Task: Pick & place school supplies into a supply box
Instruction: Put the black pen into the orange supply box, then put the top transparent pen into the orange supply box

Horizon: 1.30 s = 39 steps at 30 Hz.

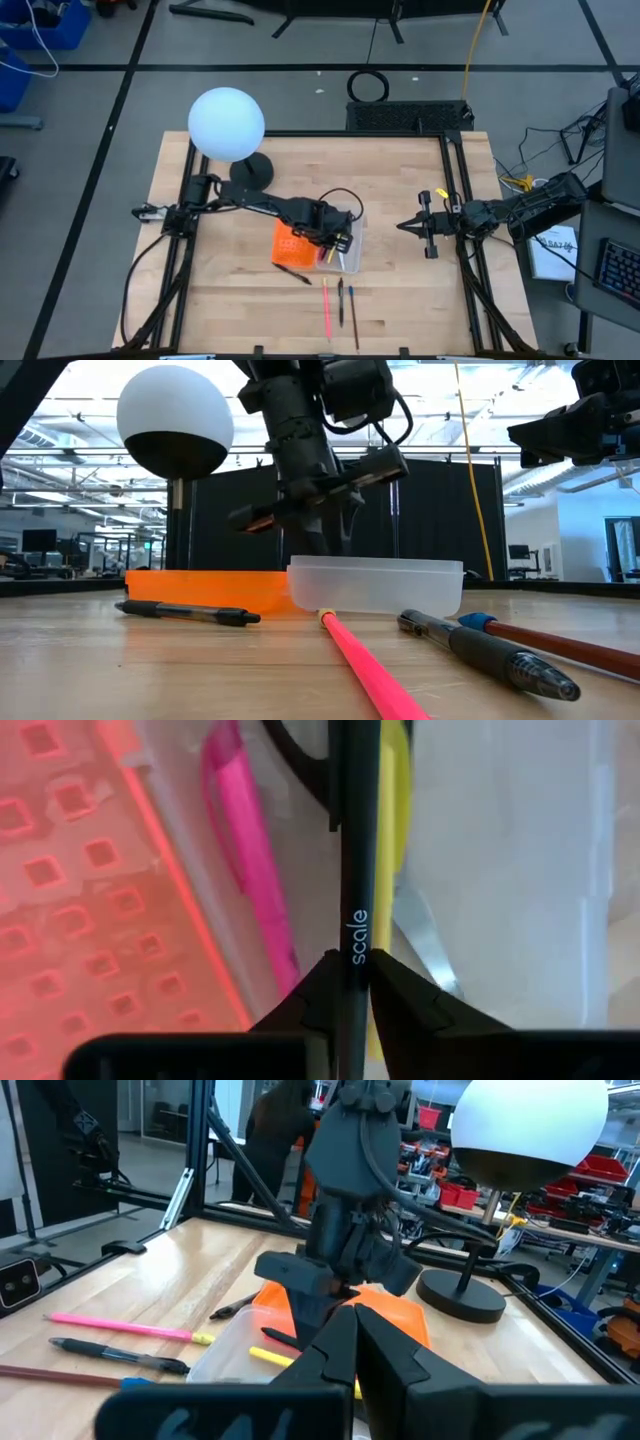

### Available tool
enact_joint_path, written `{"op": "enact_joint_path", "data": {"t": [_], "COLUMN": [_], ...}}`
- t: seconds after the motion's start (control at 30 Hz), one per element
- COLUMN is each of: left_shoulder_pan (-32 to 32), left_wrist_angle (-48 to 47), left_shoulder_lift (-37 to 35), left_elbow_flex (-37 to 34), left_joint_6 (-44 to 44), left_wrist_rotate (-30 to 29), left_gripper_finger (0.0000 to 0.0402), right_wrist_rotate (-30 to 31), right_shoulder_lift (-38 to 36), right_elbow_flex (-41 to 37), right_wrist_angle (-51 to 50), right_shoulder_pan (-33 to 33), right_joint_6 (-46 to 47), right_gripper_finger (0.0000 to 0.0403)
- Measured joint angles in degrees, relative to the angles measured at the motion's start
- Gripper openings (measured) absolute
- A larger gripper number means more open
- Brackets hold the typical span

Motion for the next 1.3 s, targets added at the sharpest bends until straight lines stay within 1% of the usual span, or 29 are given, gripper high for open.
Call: {"op": "enact_joint_path", "data": {"t": [0.23,0.37,0.43,0.53,0.67,0.73,0.83,0.97,1.03,1.17,1.3], "left_shoulder_pan": [-0.1,-0.1,-0.6,-2.9,-6.5,-8.9,-12.9,-17.9,-20.1,-24.4,-26.5], "left_wrist_angle": [0.3,0.1,0.2,0.1,-2.4,-5.0,-6.6,-6.2,-7.6,-8.2,-9.4], "left_shoulder_lift": [-0.8,-2.4,-5.2,-10.8,-16.6,-18.3,-18.3,-16.6,-15.6,-13.0,-9.1], "left_elbow_flex": [0.2,2.0,2.8,2.8,1.1,0.2,-1.1,-2.6,-2.7,-2.8,-2.8], "left_joint_6": [0.5,6.8,11.7,16.6,19.1,22.7,26.6,30.2,33.1,37.3,40.1], "left_wrist_rotate": [0.2,1.4,-0.7,-8.9,-14.7,-16.4,-16.9,-14.4,-14.2,-16.1,-16.8], "left_gripper_finger": [0.0121,0.0143,0.0147,0.0141,0.0118,0.0103,0.0086,0.0073,0.0073,0.0080,0.0081], "right_wrist_rotate": [0.0,0.0,0.0,0.0,0.0,0.0,0.0,0.0,0.0,0.0,0.0], "right_shoulder_lift": [0.0,0.0,0.0,0.0,0.0,0.0,0.0,0.0,0.0,0.0,0.0], "right_elbow_flex": [0.0,0.0,0.0,0.0,0.0,0.0,0.0,0.0,0.0,0.0,0.0], "right_wrist_angle": [0.0,0.0,0.0,-0.2,-0.4,-0.4,-0.7,-0.7,-0.6,-0.6,-0.3], "right_shoulder_pan": [0.0,0.0,0.0,0.0,0.0,0.0,0.0,0.0,0.0,0.0,0.0], "right_joint_6": [0.0,0.0,0.0,0.3,0.4,0.4,0.9,1.0,1.0,0.8,0.2], "right_gripper_finger": [0.0000,0.0000,0.0000,0.0000,0.0000,0.0000,0.0000,0.0000,0.0000,0.0000,0.0000]}}
